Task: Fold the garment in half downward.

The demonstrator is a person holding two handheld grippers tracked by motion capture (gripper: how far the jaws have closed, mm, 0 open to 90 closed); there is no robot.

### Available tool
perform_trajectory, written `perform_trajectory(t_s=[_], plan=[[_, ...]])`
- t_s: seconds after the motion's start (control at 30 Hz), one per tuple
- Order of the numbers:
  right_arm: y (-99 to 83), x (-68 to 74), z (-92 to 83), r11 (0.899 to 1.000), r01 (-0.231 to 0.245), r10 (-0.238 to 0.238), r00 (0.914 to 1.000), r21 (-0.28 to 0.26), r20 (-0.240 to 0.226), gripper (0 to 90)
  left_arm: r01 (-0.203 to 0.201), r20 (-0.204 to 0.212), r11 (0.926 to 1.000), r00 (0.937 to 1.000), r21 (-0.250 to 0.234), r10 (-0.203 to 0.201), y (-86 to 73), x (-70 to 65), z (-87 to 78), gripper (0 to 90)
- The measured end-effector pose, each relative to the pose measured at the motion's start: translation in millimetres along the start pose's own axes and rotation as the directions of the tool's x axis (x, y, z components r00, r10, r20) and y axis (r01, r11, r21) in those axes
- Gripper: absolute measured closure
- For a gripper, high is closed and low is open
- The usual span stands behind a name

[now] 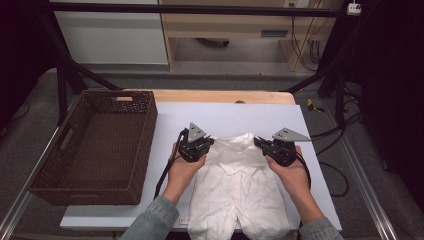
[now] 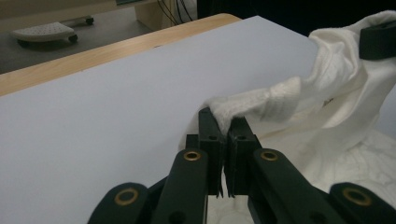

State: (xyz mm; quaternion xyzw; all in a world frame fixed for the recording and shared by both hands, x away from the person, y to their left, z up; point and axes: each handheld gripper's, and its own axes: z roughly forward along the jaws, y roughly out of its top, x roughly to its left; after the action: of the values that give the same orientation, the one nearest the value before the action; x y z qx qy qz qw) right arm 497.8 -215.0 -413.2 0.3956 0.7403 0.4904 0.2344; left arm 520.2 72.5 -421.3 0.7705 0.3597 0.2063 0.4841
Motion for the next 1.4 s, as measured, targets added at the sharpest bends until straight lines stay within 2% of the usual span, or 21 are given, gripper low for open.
perform_trajectory(t_s=[0.07,0.1,0.23,0.33,0.43,0.53,0.7,0.8,0.9,0.97,1.13,1.4], plan=[[1.0,1.2,0.1,1.0,0.013,-0.013,0.9998,-0.004,0.012,87.6,0.001,-0.005,1.0,1.0,0.001,-0.001,1.9,-0.2,-0.3,87.2],[3.1,3.6,0.0,1.0,0.027,-0.026,0.9989,-0.011,0.038,87.6,0.009,-0.011,1.0,0.9999,-0.003,-0.009,5.3,-0.7,-0.5,87.2],[7.8,5.4,-0.6,0.999,0.03,-0.028,0.9969,-0.028,0.073,87.5,0.034,-0.011,0.9993,0.9994,-0.012,-0.034,10.8,0.2,-1.6,87.3],[13.0,3.8,-1.3,0.999,0.029,-0.026,0.9967,-0.034,0.077,87.5,0.032,-0.019,0.9994,0.9993,-0.011,-0.032,14.0,1.1,-2.6,87.4],[19.0,2.1,-0.9,0.999,0.033,-0.031,0.9964,-0.034,0.079,87.5,0.051,-0.026,0.9986,0.9983,-0.015,-0.051,24.9,5.5,-3.0,87.4],[24.4,0.7,-1.0,0.998,0.043,-0.039,0.9948,-0.038,0.094,87.6,0.052,-0.037,0.9985,0.998,-0.019,-0.052,32.3,9.2,-3.7,87.5],[47.0,-3.4,2.9,0.997,0.029,-0.022,0.9942,-0.067,0.105,87.6,0.07,-0.048,0.9973,0.9963,-0.021,-0.071,53.3,19.4,-4.7,87.5],[53.0,-5.3,5.8,0.997,0.036,-0.028,0.994,-0.075,0.106,87.6,0.063,-0.062,0.9978,0.996,-0.019,-0.064,58.7,23.1,-3.4,87.5],[58.7,-9.6,10.1,0.996,0.029,-0.021,0.9941,-0.081,0.106,87.7,0.079,-0.059,0.9966,0.995,-0.022,-0.081,64.9,29.6,-2.9,87.5],[62.9,-16.5,15.5,0.997,0.007,0.002,0.9937,-0.078,0.112,87.7,0.084,-0.061,0.9962,0.9945,-0.021,-0.085,70.0,34.0,-1.1,87.6],[69.5,-21.4,19.9,0.996,-0.007,0.018,0.9928,-0.089,0.119,87.8,0.083,-0.069,0.9964,0.9941,-0.018,-0.084,77.0,38.6,2.1,87.6],[91.7,-28.6,29.4,0.994,-0.025,0.038,0.9914,-0.107,0.125,88.0,0.081,-0.086,0.996,0.9927,-0.038,-0.084,92.3,47.1,6.1,87.7]])
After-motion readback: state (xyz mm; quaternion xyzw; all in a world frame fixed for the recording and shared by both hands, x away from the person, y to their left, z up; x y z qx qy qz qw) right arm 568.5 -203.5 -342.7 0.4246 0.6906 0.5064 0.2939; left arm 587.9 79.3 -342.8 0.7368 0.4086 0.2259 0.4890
